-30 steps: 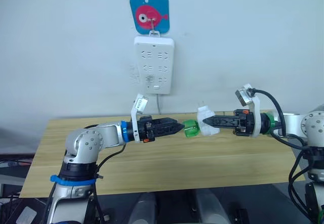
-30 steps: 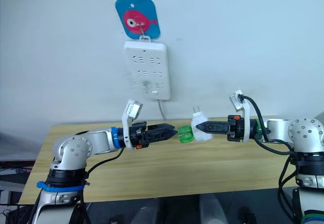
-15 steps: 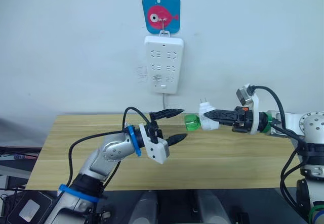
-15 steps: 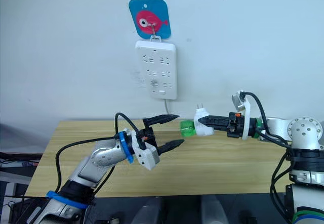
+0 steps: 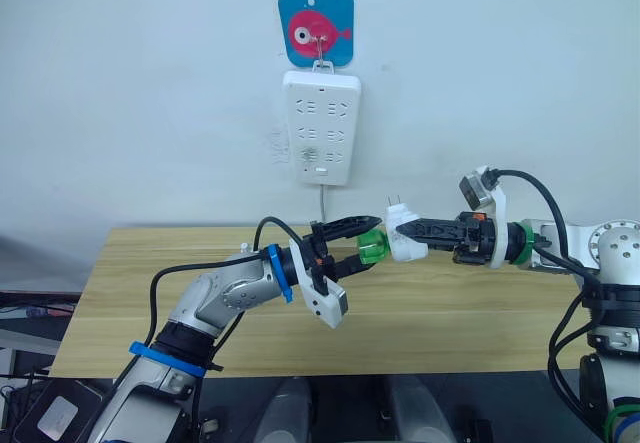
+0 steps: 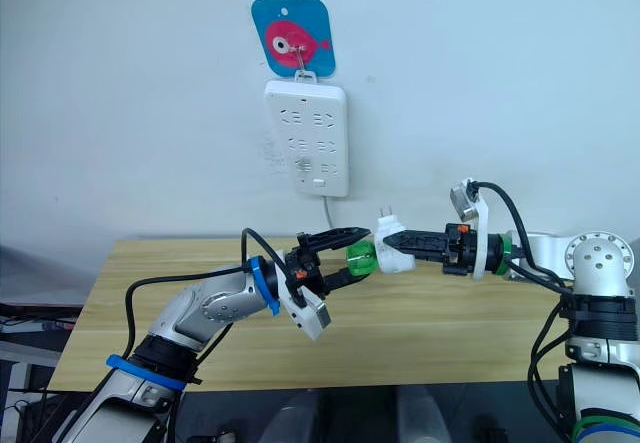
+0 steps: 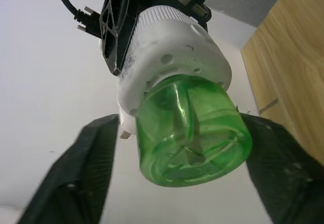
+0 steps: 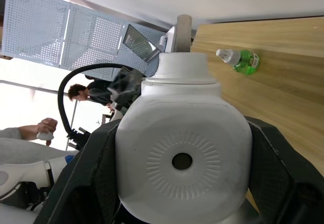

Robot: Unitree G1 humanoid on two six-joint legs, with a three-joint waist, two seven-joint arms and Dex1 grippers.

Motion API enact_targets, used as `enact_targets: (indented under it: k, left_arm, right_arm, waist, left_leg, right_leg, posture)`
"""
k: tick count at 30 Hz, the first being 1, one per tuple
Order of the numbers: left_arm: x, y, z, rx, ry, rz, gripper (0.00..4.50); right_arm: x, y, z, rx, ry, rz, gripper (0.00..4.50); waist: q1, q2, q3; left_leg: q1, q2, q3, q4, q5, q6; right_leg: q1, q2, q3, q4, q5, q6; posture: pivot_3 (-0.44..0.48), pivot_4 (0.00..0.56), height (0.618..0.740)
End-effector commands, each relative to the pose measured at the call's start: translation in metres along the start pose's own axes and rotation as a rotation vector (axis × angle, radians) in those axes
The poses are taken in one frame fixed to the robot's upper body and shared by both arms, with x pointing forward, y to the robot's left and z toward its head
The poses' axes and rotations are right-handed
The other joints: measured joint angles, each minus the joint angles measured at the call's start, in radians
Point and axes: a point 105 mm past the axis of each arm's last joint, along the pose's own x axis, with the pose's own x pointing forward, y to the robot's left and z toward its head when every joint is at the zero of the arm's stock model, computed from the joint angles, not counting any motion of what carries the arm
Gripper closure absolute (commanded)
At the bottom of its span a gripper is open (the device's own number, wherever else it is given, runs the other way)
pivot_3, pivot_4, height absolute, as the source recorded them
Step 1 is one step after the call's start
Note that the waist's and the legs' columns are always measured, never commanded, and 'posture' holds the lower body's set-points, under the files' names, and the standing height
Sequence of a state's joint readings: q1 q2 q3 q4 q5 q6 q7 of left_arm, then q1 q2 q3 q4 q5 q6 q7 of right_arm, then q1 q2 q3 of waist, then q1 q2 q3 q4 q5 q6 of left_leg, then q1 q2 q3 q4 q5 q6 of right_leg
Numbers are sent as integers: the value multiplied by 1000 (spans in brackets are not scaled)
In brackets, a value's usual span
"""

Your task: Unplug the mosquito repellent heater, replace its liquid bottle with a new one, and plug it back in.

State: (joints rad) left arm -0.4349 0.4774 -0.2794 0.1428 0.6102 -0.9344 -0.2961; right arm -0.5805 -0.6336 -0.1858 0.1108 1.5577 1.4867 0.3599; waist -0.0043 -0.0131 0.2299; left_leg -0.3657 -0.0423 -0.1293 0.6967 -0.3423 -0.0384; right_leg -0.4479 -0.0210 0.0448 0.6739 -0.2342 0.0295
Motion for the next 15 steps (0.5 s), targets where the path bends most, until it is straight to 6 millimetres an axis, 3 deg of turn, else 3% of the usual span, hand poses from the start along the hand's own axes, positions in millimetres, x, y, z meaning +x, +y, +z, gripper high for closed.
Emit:
enact_targets:
  k: [1, 3, 6, 8, 10, 12, 14, 15]
  left_arm:
    - [3, 6, 4, 18, -39, 28, 1825]
    - [3, 8, 5, 24, -49, 36, 2221]
    - [3, 9, 5, 5, -53, 40, 2221]
    - [4, 11, 5, -142, -64, 54, 2221]
    - [6, 10, 3, -531, -47, 2, 2221]
    - [6, 19, -2, -1042, -49, -38, 2221]
    - [4, 25, -3, -1350, -44, -89, 2221]
    - [1, 24, -9, -1615, -5, -113, 2221]
  right_arm:
    - [-2, 16, 7, -52, -22, 49, 1535]
    - [-3, 15, 7, -47, -25, 46, 1535]
    - [-4, 14, 8, -41, -27, 41, 1535]
    - [-4, 13, 9, -40, -28, 35, 1535]
    - [-5, 14, 11, -43, -29, 35, 1535]
    - [-7, 18, 11, -53, -9, 48, 1535]
    - [-8, 21, 10, -53, 8, 63, 1535]
    - [-8, 22, 10, -52, 16, 72, 1535]
  waist:
    - [0, 0, 0]
    - [0, 0, 0]
    - [-1, 0, 0]
    - [-1, 0, 0]
    - [-3, 0, 0]
    - [-10, 0, 0]
    - [-14, 0, 0]
    - [-16, 0, 0]
  left_leg:
    - [0, 0, 0, 0, 0, 0]
    - [0, 0, 0, 0, 0, 0]
    - [0, 0, -1, 0, 0, 0]
    - [0, 0, -1, 0, 0, 0]
    - [0, 0, -1, 0, 0, 0]
    - [0, 0, -3, 0, 0, 0]
    - [-2, 0, -6, 1, 0, 0]
    - [-2, 0, -7, 1, 0, 0]
  right_leg:
    - [0, 0, 0, 0, 0, 0]
    - [0, 0, 0, 0, 0, 0]
    - [0, 0, 0, 0, 0, 0]
    - [0, 0, 0, 0, 0, 0]
    - [0, 0, 0, 0, 0, 0]
    - [0, 0, 0, 0, 0, 0]
    - [0, 0, -2, 0, 0, 0]
    - [0, 0, -3, 0, 0, 0]
  posture:
    - [-41, 201, 740]
    - [-41, 201, 740]
    - [-41, 201, 740]
    - [-43, 204, 740]
    - [-39, 205, 740]
    - [-39, 205, 740]
    - [-32, 205, 740]
    - [-22, 207, 740]
